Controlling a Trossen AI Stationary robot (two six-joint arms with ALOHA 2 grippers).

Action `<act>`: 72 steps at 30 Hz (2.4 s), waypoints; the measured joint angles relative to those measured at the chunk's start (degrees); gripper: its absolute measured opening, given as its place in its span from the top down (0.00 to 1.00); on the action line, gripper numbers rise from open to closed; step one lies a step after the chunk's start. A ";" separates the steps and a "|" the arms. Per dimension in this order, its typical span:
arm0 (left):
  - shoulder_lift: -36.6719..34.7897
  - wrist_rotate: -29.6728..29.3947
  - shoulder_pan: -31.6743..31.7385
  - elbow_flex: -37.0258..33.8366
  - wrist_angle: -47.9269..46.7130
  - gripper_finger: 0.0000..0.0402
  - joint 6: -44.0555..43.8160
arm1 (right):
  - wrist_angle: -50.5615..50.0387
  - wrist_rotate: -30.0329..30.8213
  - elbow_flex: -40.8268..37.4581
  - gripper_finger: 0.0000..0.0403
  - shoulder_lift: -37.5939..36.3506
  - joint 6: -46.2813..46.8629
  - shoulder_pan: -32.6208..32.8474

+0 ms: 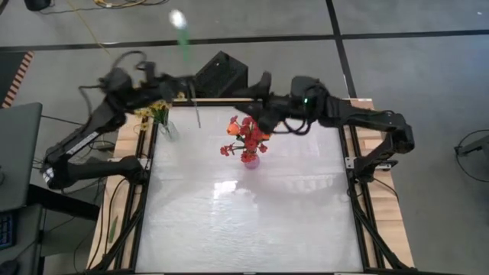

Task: Sort flowers into vase by color
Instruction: Put the white tulip into the transparent vase

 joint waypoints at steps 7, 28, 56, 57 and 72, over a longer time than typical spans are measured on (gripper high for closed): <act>-10.72 -31.48 2.04 0.07 -9.22 1.00 16.52 | -9.43 -4.49 -0.04 0.34 -4.15 25.46 -6.54; -11.30 -71.61 9.46 0.02 -16.22 1.00 37.32 | -30.19 -18.37 -0.06 0.34 -3.02 45.81 -12.71; -32.08 -51.01 23.87 -23.18 -2.56 1.00 23.81 | -39.73 -18.43 -0.06 0.34 -3.20 54.64 -12.67; -34.06 -52.17 22.69 -26.16 0.86 1.00 24.94 | -39.61 -18.76 -0.06 0.34 -3.20 54.69 -12.62; -42.57 -53.72 13.97 -43.89 6.95 1.00 22.12 | -38.50 -19.81 -0.06 0.34 -3.20 55.18 -11.59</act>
